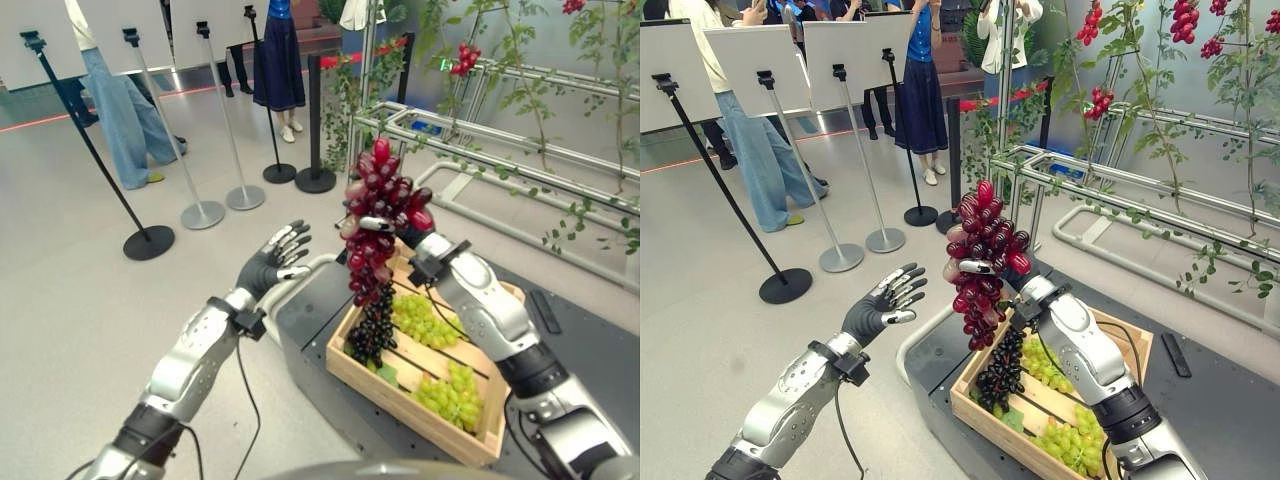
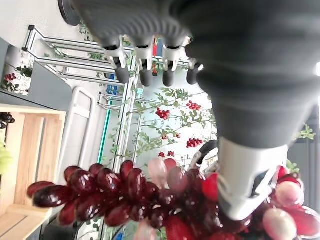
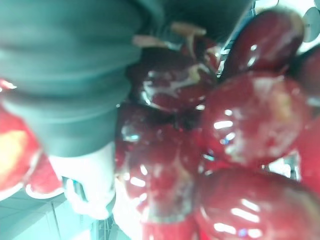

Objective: Pick up the fruits from the basket on one side to the basket on the other side

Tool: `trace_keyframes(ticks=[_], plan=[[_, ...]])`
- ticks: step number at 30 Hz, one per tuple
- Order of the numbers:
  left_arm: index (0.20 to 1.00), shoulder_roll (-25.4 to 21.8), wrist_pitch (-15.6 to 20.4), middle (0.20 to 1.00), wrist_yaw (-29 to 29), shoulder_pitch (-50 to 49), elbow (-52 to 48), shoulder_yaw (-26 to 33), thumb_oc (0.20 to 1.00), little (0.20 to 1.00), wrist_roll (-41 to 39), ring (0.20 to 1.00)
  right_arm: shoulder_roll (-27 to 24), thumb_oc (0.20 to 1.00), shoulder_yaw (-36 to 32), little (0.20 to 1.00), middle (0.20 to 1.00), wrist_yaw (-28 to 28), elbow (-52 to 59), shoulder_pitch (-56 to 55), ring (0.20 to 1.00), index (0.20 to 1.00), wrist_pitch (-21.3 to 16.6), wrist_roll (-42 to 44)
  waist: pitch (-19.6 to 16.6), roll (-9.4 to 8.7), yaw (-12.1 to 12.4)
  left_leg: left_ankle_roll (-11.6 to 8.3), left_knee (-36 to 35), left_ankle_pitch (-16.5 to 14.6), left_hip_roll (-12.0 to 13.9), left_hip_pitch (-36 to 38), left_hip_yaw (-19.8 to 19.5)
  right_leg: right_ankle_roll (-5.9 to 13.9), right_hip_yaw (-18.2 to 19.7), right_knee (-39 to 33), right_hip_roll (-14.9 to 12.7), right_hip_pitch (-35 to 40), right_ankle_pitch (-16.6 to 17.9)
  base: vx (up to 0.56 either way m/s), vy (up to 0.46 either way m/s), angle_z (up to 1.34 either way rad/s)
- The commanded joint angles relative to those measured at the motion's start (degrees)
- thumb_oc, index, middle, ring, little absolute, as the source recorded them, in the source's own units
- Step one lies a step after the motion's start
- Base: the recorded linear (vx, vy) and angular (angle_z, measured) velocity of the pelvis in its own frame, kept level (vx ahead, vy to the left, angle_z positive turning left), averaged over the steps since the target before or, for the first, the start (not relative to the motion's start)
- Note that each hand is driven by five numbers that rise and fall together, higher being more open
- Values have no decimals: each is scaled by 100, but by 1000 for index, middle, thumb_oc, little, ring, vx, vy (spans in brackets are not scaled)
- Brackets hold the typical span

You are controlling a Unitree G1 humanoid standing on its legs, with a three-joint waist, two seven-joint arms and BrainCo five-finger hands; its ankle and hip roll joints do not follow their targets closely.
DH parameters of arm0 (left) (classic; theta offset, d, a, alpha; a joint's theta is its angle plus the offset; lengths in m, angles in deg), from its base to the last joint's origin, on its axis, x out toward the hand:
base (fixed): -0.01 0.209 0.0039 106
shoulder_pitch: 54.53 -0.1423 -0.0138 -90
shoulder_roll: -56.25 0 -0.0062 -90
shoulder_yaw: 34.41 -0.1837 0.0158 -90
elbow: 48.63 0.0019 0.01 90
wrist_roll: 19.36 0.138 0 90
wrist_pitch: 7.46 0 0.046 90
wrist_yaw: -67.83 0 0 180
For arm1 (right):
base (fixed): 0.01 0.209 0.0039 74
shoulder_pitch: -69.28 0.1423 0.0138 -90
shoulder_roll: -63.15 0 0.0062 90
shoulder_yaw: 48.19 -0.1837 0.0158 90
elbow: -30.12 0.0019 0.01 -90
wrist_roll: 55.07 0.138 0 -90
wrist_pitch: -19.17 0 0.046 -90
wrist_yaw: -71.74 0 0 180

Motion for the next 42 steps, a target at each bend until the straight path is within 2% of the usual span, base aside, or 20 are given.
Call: trace_keyframes(ticks=[1,6,8,16,37,38,39,40,41,42], plan=[[1000,-77,341,1000,134,535,-69,-283,1000,1000,200,1000,270,200,-367,200,200,-65,496,507,200,200,-439,3,-84,-303,33,166,181,-684,-162,275,68,452,-179,374,-344,-117,-136,0,0,0],[1000,9,282,1000,201,830,-146,-692,1000,1000,52,1000,300,200,-260,200,200,-73,503,562,200,200,-431,89,-56,-293,-7,169,179,-681,-162,292,74,457,-175,383,-342,-123,-138,0,0,0],[1000,144,205,1000,262,1136,-178,-1113,1000,1000,-173,1000,316,200,-124,200,200,-63,479,610,200,200,-440,142,-35,-283,-63,170,172,-669,-164,282,73,458,-146,391,-336,-153,-136,0,0,0],[1000,304,63,1000,342,1504,-208,-1704,1000,1000,-588,1000,281,200,68,200,200,-57,443,682,200,200,-426,206,-9,-249,-143,177,162,-661,-160,273,88,459,-117,396,-332,-181,-138,-1,-2,-1],[1000,772,-129,1000,196,1769,41,-2183,1000,1000,-1387,1000,384,200,206,200,200,-36,449,766,200,200,-534,291,18,-209,-244,187,159,-656,-161,236,71,456,-97,412,-328,-215,-142,0,0,0],[925,823,-151,925,172,1770,77,-2201,925,925,-1447,925,398,200,196,200,200,-24,470,772,200,200,-544,280,19,-210,-253,191,157,-659,-165,236,70,456,-89,411,-324,-220,-146,0,0,0],[802,823,-151,802,172,1770,78,-2201,802,802,-1447,802,398,200,196,200,200,-23,471,771,200,200,-543,279,19,-210,-252,191,156,-658,-165,236,70,456,-89,411,-324,-221,-146,0,0,0],[470,878,-169,470,138,1729,116,-2196,470,470,-1559,470,418,200,182,200,200,-28,477,745,200,200,-555,299,22,-208,-257,195,154,-664,-171,243,68,458,-85,409,-325,-217,-144,0,0,0],[388,878,-168,388,138,1729,116,-2197,388,388,-1559,388,418,200,182,200,200,-28,477,744,200,200,-555,299,22,-208,-257,195,154,-664,-171,243,68,458,-85,409,-325,-216,-144,0,0,0],[200,892,-158,200,129,1708,122,-2182,200,200,-1579,200,425,200,158,200,200,-34,498,717,200,200,-578,304,16,-210,-261,197,156,-668,-172,242,66,457,-79,409,-318,-218,-152,0,0,0]])
